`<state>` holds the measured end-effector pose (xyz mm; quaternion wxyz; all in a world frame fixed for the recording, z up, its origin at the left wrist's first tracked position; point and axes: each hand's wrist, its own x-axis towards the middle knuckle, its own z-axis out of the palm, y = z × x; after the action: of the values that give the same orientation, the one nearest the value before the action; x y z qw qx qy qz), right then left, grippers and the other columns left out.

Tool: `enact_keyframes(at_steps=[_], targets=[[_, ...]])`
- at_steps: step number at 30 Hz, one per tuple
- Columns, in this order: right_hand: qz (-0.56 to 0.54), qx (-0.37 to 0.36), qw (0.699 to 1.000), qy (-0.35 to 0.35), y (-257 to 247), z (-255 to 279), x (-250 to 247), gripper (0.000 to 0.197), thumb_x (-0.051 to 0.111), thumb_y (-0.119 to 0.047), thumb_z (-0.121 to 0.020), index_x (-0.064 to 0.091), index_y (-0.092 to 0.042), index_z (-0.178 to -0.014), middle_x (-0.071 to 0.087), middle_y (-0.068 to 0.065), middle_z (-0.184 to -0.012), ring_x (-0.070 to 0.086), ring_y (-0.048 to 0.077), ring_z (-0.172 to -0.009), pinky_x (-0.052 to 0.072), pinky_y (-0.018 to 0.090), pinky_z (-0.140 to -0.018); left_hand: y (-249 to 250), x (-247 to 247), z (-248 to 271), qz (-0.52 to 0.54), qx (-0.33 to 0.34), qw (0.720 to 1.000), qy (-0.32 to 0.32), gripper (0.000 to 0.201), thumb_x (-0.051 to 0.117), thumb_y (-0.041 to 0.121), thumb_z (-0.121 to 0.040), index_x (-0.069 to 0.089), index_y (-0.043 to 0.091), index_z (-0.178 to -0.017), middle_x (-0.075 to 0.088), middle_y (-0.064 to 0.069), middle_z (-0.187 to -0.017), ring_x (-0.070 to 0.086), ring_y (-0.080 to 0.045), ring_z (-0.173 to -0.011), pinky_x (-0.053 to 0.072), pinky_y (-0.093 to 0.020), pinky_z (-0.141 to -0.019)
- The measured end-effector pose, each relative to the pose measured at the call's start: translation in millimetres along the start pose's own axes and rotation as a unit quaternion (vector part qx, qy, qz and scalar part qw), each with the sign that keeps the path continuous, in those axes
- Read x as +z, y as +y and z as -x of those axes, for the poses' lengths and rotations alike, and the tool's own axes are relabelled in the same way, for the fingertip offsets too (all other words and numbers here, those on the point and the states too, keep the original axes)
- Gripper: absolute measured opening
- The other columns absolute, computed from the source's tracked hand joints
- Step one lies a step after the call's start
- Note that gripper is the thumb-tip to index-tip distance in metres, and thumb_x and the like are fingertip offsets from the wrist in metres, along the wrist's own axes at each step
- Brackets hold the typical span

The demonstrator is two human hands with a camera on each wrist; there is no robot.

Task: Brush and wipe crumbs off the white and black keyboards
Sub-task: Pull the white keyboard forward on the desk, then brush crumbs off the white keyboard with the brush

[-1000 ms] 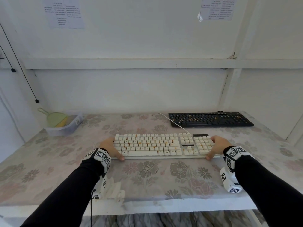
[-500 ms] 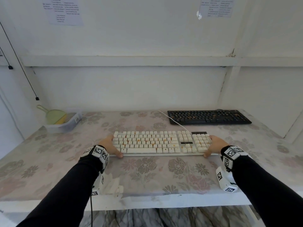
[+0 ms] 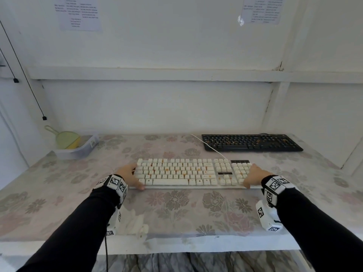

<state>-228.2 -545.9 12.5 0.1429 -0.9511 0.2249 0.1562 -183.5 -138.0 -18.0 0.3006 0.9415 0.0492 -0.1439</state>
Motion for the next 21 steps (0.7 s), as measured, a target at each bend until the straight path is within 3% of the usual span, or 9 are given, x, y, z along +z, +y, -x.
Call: enact_keyframes(at_steps=[5,9,12,13,16,21], targets=[[0.001,-0.042,0.997,0.068,-42,20,-12,0.045,0.051,-0.023,-0.089,0.044,-0.002,-0.128,0.049,0.016,-0.131,0.047,0.029,-0.120,0.034,0.038,-0.106,-10,-10,-9,0.029,0.034,0.998,-0.041,0.085,0.087,0.003,-0.058,0.049,0.011,-0.134,0.056,-0.006,-0.134,0.054,-0.022,-0.119,0.039,-0.040,-0.108],[-0.092,-0.127,0.985,0.069,-100,35,-15,0.050,0.054,-0.018,-0.089,0.037,0.000,-0.133,0.050,0.017,-0.129,0.050,0.029,-0.116,0.040,0.033,-0.095,-20,-27,-16,0.061,0.029,0.998,-0.016,0.079,0.078,0.000,-0.072,0.040,0.008,-0.141,0.046,-0.008,-0.140,0.050,-0.024,-0.125,0.041,-0.038,-0.105],[-0.159,-0.200,0.966,0.046,-157,51,-9,0.038,0.055,-0.014,-0.087,0.044,-0.013,-0.123,0.060,0.011,-0.106,0.057,0.018,-0.084,0.047,0.028,-0.078,-35,-47,-22,0.092,0.037,0.995,0.021,0.069,0.073,0.009,-0.080,0.040,0.006,-0.141,0.044,-0.013,-0.143,0.046,-0.025,-0.129,0.039,-0.038,-0.106],[-0.172,-0.215,0.961,0.036,-178,54,-5,0.042,0.054,-0.012,-0.087,0.046,-0.010,-0.128,0.061,0.012,-0.108,0.059,0.019,-0.086,0.048,0.029,-0.080,-42,-56,-24,0.101,0.032,0.994,0.034,0.067,0.072,0.013,-0.081,0.041,0.006,-0.140,0.045,-0.013,-0.142,0.046,-0.025,-0.129,0.039,-0.038,-0.106],[-0.171,-0.231,0.958,0.015,-239,69,12,0.051,0.053,-0.012,-0.089,0.037,0.002,-0.136,0.046,0.017,-0.136,0.048,0.028,-0.121,0.040,0.030,-0.097,-67,-84,-29,0.134,0.012,0.989,0.060,0.062,0.068,0.017,-0.086,0.041,0.005,-0.140,0.044,-0.013,-0.143,0.043,-0.026,-0.131,0.038,-0.040,-0.106],[-0.193,-0.263,0.945,-0.031,-329,79,50,0.064,0.054,-0.015,-0.090,0.022,-0.003,-0.145,0.037,0.014,-0.144,0.042,0.027,-0.128,0.038,0.029,-0.097,-122,-133,-40,0.149,-0.016,0.981,0.122,0.055,0.066,0.014,-0.087,0.044,0.003,-0.137,0.048,-0.015,-0.138,0.048,-0.029,-0.125,0.040,-0.038,-0.103]])
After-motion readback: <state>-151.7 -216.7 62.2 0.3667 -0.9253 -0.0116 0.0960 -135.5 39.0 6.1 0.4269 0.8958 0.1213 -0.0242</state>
